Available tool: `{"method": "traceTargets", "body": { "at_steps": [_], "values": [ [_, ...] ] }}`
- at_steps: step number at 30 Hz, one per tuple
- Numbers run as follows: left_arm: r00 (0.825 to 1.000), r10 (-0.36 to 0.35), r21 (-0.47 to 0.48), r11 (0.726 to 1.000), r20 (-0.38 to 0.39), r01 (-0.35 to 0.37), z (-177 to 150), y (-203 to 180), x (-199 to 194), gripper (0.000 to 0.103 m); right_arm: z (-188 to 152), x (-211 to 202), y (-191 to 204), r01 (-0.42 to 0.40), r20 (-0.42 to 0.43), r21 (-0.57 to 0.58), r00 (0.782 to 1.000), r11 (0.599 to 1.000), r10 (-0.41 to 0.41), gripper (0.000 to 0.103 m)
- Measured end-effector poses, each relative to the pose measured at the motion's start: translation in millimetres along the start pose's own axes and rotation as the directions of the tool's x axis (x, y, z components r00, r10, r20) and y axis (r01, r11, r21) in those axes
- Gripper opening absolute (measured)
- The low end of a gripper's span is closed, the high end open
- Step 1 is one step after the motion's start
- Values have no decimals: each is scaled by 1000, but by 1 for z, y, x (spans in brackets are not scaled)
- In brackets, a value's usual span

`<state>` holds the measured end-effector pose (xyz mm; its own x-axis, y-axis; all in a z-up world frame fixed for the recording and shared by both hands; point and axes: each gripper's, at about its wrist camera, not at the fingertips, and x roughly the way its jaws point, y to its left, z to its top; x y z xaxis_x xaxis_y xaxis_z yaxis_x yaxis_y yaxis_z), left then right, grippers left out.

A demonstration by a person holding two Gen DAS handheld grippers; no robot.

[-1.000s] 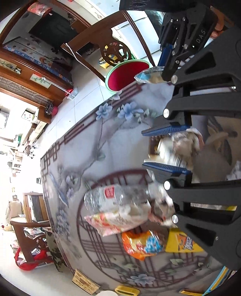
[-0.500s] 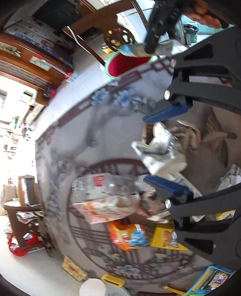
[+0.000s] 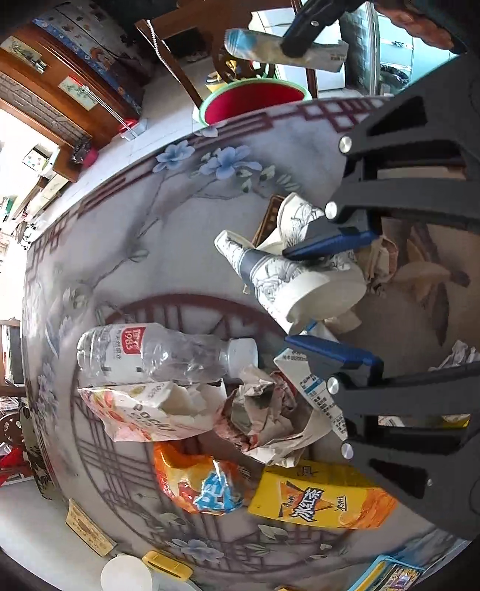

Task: Collect trash
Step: 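Drop the wrapper into the bucket with the right tool while the left tool drops the cup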

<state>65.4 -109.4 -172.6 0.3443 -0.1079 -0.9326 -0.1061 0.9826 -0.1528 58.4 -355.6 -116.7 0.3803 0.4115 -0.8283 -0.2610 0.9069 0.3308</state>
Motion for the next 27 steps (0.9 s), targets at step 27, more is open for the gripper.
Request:
{"method": "traceTargets", "body": {
  "at_steps": [27],
  "values": [
    [967,-241,284,936,84,208,44,-209,-18,40,22,-26,-186,237,29,232,968,943,-251,27]
  ]
}}
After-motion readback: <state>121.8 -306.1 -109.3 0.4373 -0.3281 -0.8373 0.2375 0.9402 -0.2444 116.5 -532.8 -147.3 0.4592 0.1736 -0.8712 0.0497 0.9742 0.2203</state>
